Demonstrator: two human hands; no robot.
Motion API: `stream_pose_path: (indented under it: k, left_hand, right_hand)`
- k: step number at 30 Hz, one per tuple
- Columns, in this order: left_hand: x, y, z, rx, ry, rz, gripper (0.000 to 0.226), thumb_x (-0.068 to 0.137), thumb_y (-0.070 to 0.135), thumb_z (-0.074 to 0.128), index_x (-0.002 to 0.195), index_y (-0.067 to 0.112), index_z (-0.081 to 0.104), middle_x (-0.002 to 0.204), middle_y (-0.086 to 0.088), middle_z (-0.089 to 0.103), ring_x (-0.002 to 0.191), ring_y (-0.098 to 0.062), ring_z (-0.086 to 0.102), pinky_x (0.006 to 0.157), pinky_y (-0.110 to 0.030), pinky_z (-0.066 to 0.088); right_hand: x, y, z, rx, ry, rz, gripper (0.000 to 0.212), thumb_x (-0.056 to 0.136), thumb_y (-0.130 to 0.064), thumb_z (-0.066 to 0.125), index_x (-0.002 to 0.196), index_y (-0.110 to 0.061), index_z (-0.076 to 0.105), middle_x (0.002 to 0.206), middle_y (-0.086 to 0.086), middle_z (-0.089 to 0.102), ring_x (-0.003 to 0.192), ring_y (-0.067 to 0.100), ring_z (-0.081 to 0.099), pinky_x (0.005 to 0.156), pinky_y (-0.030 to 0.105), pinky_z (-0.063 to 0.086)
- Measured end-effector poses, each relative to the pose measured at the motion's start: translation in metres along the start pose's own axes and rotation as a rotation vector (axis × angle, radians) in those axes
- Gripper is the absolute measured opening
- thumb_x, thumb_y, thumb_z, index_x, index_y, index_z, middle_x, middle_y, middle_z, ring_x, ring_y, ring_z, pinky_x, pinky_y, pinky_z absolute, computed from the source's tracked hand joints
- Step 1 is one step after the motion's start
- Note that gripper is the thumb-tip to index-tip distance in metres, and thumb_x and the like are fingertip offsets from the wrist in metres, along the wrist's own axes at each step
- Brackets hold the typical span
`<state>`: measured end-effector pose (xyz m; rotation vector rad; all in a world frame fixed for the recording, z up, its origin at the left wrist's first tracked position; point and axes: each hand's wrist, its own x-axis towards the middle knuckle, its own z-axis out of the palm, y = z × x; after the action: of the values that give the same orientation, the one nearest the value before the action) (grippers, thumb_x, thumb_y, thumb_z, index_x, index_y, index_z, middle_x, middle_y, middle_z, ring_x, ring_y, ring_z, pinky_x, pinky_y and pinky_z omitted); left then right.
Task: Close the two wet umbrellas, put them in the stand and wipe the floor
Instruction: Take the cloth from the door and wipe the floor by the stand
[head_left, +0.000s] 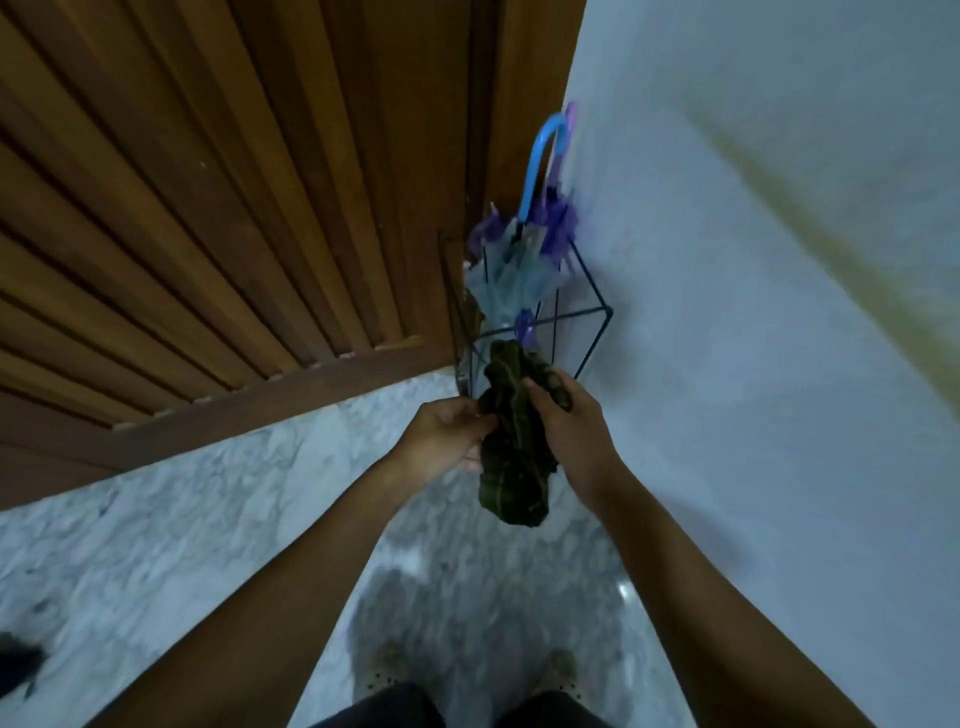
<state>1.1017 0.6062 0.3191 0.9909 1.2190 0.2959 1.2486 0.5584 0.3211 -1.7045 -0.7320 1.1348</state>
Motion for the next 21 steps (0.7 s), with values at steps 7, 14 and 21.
stream_pose_path:
  k: [7, 14, 21]
  left_hand:
    - [0.162, -0.177, 0.021, 0.129, -0.048, -0.073, 0.027, 0.090, 0.020, 0.067, 0.111, 0.002, 0.068, 0.096, -0.014, 0.069, 0.075, -0.020, 0.066, 0.069, -0.027, 0.057]
    - [0.296, -0.305, 0.014, 0.532, 0.077, 0.059, 0.053, 0.086, 0.043, 0.069, 0.131, 0.020, 0.052, 0.129, -0.006, 0.053, 0.111, -0.021, 0.057, 0.082, -0.022, 0.046]
    - [0.350, -0.384, -0.025, 1.298, 0.149, 0.103, 0.109, 0.068, 0.077, 0.062, 0.153, 0.028, 0.014, 0.161, -0.005, 0.005, 0.145, -0.031, 0.012, 0.110, -0.053, 0.028]
  right_hand:
    - [0.085, 0.231, 0.014, -0.096, 0.105, 0.007, 0.016, 0.097, -0.026, 0.056, 0.108, -0.024, 0.067, 0.095, -0.009, 0.068, 0.090, 0.007, 0.065, 0.078, 0.020, 0.052]
    - [0.159, 0.387, 0.004, -0.390, 0.211, -0.134, 0.027, 0.097, -0.028, 0.054, 0.122, -0.020, 0.061, 0.108, -0.001, 0.066, 0.100, 0.018, 0.063, 0.086, 0.029, 0.049]
    - [0.204, 0.434, -0.007, -0.816, 0.260, -0.286, 0.035, 0.101, -0.028, 0.046, 0.135, -0.023, 0.053, 0.126, 0.009, 0.063, 0.112, 0.029, 0.060, 0.094, 0.037, 0.047]
